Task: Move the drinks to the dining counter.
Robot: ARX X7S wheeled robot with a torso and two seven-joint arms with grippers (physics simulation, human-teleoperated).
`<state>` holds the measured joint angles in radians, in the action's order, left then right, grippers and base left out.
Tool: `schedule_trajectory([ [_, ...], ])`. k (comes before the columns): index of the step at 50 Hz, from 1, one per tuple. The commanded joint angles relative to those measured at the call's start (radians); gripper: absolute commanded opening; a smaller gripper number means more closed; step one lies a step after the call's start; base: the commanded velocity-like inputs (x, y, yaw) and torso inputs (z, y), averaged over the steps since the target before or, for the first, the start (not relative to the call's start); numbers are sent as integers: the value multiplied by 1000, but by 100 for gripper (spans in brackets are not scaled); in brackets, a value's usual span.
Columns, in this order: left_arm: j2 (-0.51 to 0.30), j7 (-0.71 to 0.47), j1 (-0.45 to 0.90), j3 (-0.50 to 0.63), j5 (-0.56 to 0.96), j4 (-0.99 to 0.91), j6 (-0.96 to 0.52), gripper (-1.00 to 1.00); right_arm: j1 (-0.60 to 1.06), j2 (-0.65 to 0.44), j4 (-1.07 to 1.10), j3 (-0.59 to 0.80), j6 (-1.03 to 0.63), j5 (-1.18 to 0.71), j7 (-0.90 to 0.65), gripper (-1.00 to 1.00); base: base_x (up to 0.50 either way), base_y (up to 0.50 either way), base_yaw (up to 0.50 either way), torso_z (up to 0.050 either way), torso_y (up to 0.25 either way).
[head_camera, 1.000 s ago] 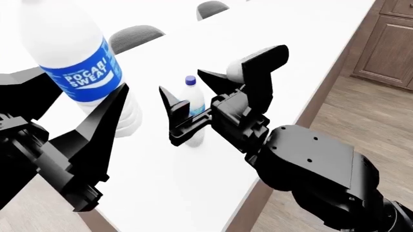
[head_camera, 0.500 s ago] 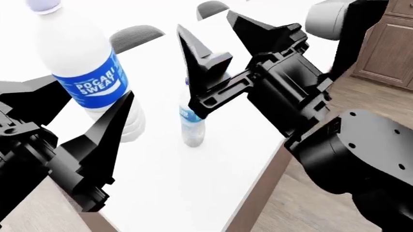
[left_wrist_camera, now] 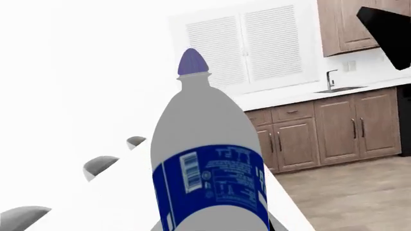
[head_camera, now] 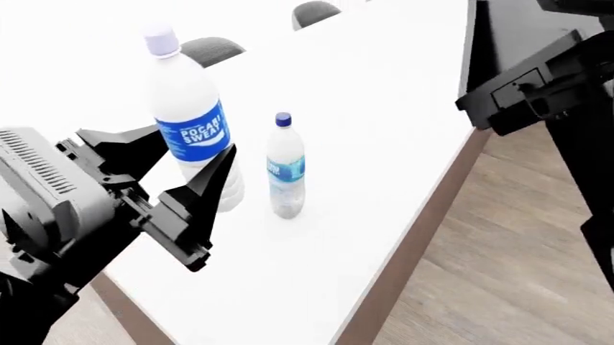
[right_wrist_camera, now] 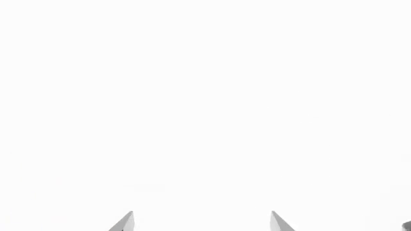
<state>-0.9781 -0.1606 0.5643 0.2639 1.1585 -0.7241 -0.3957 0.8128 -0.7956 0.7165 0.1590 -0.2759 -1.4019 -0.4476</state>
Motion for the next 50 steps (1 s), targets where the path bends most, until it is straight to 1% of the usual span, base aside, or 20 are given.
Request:
schedule_trajectory([
  [1, 92, 8, 64, 81, -31, 108, -52, -100, -145, -72, 61, -165, 107, -13, -36, 100, 0, 0, 0, 0, 0],
  [2, 101, 12, 61, 88, -51, 118, -46, -100, -159, -77, 66, -175, 112, -13, -34, 100, 0, 0, 0, 0, 0],
  [6, 121, 15, 67, 101, -53, 148, -53, -100, -222, -83, 90, -220, 139, -4, -38, 100, 0, 0, 0, 0, 0],
  [14, 135, 17, 69, 118, -66, 164, -60, -100, -269, -88, 102, -254, 156, 0, -36, 100, 0, 0, 0, 1, 0],
  [27, 158, 34, 60, 154, -104, 212, -66, -100, -277, -91, 96, -264, 159, -4, -40, 100, 0, 0, 0, 0, 1],
  [50, 152, 46, 47, 177, -123, 220, -77, -100, -284, -81, 89, -254, 154, 12, -35, 100, 0, 0, 0, 0, 0],
])
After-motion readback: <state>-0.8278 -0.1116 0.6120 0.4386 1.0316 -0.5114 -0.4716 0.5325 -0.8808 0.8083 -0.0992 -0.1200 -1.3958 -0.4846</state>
